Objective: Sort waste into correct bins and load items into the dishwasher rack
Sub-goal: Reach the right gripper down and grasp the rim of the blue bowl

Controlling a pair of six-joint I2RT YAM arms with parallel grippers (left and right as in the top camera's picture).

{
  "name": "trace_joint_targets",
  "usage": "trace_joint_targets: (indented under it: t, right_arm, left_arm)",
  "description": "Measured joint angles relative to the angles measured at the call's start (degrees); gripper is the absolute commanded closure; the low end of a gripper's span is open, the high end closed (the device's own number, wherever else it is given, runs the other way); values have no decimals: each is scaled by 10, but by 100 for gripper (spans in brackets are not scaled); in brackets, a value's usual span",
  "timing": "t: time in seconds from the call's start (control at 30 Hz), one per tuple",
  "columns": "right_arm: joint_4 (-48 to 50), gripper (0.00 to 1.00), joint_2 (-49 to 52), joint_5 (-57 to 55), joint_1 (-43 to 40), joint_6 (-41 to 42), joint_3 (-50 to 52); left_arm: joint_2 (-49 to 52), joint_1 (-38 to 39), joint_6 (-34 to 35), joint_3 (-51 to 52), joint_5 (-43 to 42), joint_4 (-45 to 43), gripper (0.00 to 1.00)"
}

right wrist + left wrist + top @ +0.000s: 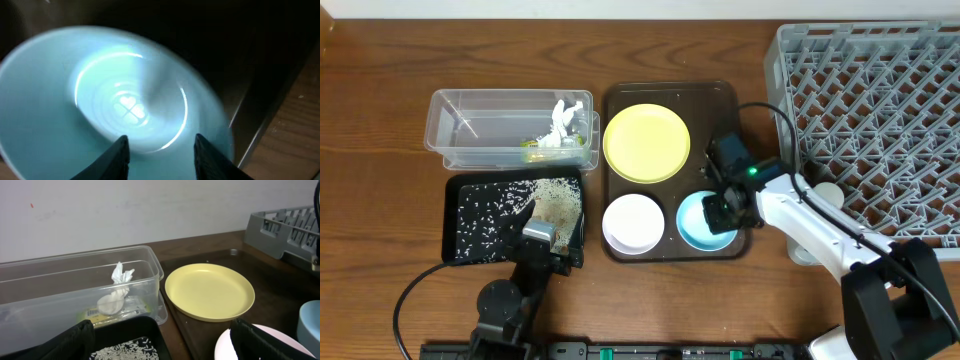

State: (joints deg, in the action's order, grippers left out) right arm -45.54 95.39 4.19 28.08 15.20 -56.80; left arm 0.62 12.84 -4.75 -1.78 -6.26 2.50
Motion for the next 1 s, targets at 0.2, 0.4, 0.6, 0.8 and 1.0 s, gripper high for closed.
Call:
trace_joint_targets:
  t: [0.2,0.4,0.6,0.8,1.0]
  right_arm:
    - [8,65,-3,28,0,-19,12]
    - [0,57,-84,41,-3,-36,11]
    - [-17,60,-147,8,-43,-30,7]
    - [25,76,-106,-4,-49,-21,40]
    - [39,95,-59,0,-49,-5,67]
  left_arm:
    - [0,0,0,0,0,0,11]
    - [0,0,0,0,0,0,11]
    - [0,0,0,0,0,0,11]
    - [0,0,0,0,0,0,11]
    - [0,0,0,0,0,0,11]
